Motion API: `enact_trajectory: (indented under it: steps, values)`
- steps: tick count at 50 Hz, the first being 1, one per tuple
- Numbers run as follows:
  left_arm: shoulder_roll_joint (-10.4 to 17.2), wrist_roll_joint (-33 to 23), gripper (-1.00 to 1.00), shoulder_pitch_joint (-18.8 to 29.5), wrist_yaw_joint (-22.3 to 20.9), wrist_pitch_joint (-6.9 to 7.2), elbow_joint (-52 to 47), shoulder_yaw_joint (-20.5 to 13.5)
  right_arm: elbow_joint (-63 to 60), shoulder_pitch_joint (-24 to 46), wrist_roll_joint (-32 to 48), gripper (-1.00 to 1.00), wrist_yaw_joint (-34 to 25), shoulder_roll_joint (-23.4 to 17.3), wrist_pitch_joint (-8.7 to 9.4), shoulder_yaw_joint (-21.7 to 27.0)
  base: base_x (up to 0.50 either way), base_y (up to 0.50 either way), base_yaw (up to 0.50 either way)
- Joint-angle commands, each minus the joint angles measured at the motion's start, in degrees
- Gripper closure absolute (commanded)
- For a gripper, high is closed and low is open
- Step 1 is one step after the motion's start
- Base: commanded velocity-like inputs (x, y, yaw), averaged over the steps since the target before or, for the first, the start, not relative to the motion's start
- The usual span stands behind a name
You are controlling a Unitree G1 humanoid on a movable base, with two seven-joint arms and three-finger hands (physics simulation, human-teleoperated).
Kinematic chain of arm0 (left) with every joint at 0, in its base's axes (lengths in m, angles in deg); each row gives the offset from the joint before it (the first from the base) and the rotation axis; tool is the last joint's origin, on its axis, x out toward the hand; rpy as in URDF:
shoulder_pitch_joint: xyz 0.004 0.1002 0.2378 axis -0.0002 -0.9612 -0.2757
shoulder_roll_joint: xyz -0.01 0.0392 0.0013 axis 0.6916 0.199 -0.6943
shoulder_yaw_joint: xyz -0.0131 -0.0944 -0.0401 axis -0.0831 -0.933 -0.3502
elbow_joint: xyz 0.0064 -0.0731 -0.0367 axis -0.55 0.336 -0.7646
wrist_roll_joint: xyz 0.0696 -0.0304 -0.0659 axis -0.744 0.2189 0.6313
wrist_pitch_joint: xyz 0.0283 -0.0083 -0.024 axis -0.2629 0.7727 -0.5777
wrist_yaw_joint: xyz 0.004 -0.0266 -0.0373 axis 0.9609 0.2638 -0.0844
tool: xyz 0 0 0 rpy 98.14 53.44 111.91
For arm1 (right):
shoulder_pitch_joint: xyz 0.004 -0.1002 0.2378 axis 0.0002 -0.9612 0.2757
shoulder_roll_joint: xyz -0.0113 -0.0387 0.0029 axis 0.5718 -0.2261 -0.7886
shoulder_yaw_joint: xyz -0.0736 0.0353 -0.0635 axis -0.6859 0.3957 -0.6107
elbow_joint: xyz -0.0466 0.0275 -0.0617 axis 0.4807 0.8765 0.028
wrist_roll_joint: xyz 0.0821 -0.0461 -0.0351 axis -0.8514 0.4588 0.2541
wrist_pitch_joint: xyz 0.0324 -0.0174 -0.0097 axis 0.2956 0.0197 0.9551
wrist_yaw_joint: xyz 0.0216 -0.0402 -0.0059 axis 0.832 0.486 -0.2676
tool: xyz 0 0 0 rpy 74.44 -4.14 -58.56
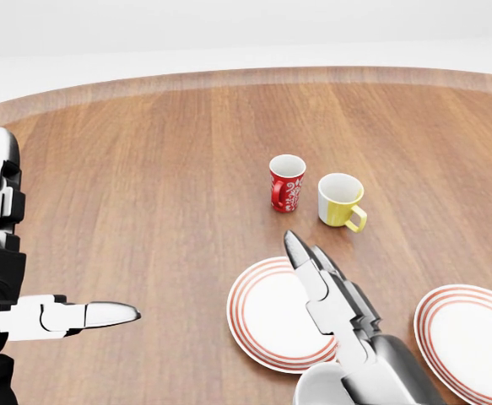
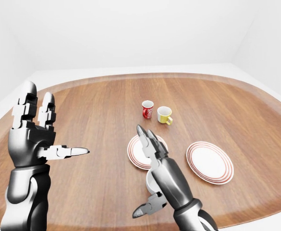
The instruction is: Put the white mug on the left plate.
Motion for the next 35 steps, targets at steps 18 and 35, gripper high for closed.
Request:
enact_trajectory:
  steps: [18,35]
  values:
    - [0.0,0.1,-1.0,-0.1,-0.2,0.0,0.2,-0.1,-0.4,2.0,15.0,-1.0,-9.1,-1.1,0.0,-3.2,0.0,0.0,0.0]
    - [0.1,0.1,-1.0,0.1,-0.2,0.0,-0.3,-0.2,1.8,2.5,18.8,-1.0,-14.2,0.9,0.0,1.3,0.0,0.0,0.0]
